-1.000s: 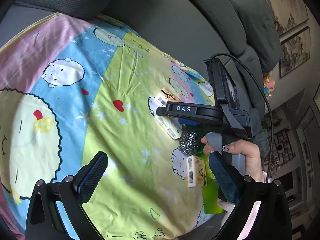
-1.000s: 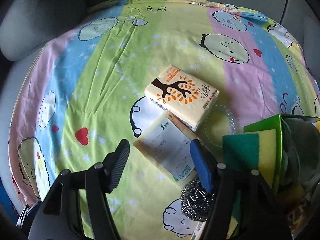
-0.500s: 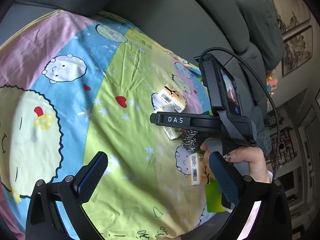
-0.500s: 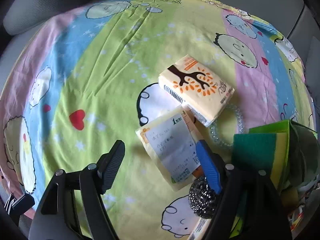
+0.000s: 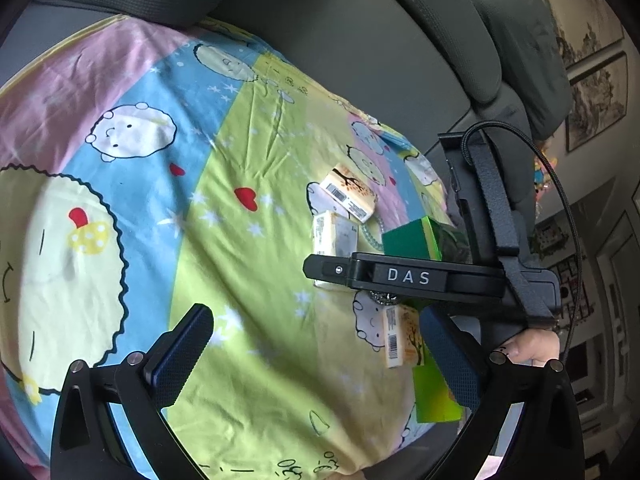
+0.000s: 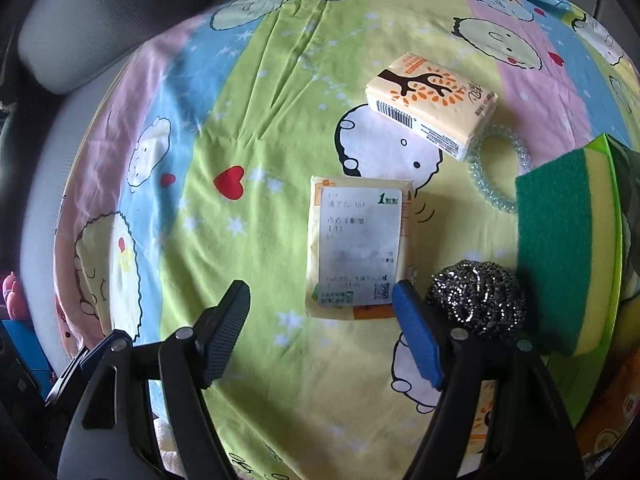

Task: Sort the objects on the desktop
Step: 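Position the right tool fingers around the white labelled packet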

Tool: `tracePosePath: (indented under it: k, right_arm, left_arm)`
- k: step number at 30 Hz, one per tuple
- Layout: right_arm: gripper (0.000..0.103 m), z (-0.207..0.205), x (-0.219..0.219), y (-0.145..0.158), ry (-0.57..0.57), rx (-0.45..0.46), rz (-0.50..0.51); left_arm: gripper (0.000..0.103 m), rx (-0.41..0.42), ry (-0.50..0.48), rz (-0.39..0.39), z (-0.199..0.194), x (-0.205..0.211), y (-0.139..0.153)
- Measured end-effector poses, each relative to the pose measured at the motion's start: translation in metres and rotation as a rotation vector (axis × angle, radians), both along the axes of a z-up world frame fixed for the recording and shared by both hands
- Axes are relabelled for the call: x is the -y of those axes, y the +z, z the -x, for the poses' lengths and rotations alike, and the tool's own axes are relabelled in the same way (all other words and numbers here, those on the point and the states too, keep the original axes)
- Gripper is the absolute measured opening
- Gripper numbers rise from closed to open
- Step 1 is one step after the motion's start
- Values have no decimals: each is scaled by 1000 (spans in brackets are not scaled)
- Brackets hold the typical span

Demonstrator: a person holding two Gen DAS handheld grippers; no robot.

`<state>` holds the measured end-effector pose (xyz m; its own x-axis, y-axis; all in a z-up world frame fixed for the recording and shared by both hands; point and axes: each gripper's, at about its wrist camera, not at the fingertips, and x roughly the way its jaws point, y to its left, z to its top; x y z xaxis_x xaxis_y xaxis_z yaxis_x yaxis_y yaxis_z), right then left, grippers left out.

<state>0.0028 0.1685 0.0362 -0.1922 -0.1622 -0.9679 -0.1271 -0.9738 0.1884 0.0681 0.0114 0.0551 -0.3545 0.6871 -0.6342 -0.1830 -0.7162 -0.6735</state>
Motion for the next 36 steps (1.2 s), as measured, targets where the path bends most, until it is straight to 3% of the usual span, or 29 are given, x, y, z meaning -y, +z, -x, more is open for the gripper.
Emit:
tracePosePath:
  k: [12,21,32,36]
  right_arm:
    - [74,-16,-7,-6,-63,73,162]
    - [73,-18,-13,-1,-71,46,125]
    - [73,-23,-34,9,-105,18,150]
    - [62,-10,-36,-3,-121,48,167]
  left_arm:
    - [102,18,-54,31,-2,-18,-7]
    - [102,47,-63,41,0,-23,-13]
    - [102,53,-77,76,0,-30,-16]
    - [102,24,-118,137,8,-43,-15]
